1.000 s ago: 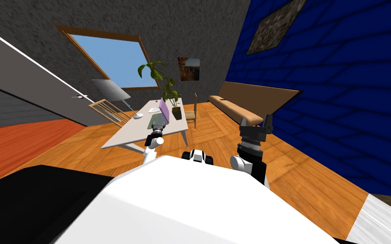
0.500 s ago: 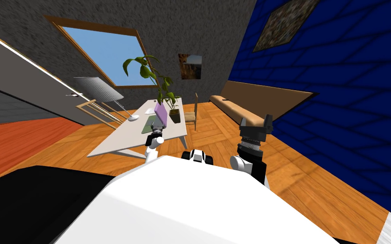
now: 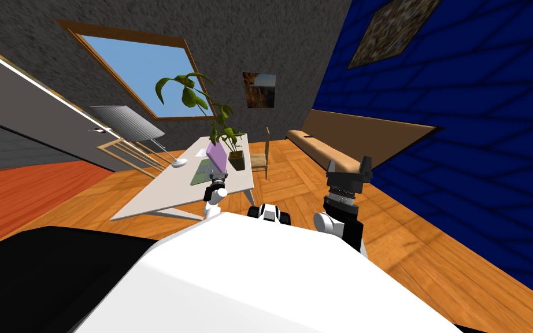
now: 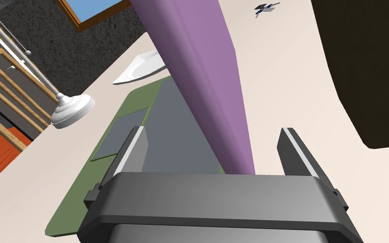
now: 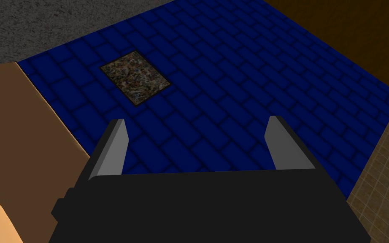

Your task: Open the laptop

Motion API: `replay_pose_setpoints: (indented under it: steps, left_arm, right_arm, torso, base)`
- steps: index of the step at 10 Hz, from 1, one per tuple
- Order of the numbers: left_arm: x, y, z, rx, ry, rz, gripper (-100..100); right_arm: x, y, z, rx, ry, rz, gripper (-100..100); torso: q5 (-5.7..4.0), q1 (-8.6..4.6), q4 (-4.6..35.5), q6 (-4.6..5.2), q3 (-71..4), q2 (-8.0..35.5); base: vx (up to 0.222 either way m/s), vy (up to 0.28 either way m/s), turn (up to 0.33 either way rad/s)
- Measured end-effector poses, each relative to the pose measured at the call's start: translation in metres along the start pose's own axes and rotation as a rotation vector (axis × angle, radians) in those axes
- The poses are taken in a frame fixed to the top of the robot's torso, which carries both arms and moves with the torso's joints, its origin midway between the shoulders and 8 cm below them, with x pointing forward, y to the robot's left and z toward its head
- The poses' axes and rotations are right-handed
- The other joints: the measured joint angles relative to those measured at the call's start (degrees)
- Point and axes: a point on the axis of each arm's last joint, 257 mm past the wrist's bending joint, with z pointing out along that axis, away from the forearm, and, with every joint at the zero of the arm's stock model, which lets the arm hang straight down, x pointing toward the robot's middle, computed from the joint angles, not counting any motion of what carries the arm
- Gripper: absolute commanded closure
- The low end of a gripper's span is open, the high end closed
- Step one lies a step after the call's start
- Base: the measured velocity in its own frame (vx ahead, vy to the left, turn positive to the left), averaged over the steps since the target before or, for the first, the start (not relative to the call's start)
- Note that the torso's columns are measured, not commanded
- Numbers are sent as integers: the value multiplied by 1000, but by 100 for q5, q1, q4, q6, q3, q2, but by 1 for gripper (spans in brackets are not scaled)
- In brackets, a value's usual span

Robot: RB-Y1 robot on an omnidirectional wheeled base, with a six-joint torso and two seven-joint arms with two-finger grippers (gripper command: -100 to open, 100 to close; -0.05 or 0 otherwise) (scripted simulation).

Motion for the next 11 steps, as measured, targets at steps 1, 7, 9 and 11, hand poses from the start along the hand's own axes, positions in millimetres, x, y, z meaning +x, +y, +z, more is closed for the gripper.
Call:
replay_pose_setpoints:
  steps: [1, 7, 9, 11]
  left_arm:
    - [0, 0, 0, 0, -1, -1, -100]
    - [1, 3, -3, -4, -7, -132, 100]
    - [1, 5, -5, -5, -12, -212, 100]
    - [1, 6, -7, -5, -16, -290, 100]
  right_arm:
    - [0, 0, 0, 0, 0, 0, 0]
    - [0, 0, 0, 0, 0, 0, 0]
    - [0, 0, 0, 0, 0, 0, 0]
    - [0, 0, 0, 0, 0, 0, 0]
  torso:
    - [-1, 0, 0, 0, -1, -2]
    - [-2, 6, 1, -10, 0, 2]
    - [-6, -2, 2, -9, -4, -6]
    - [-10, -10, 4, -5, -4, -6]
  base:
    - [71, 41, 9]
    - [-10, 44, -17]
    - [-30, 53, -11]
    - [-25, 50, -18]
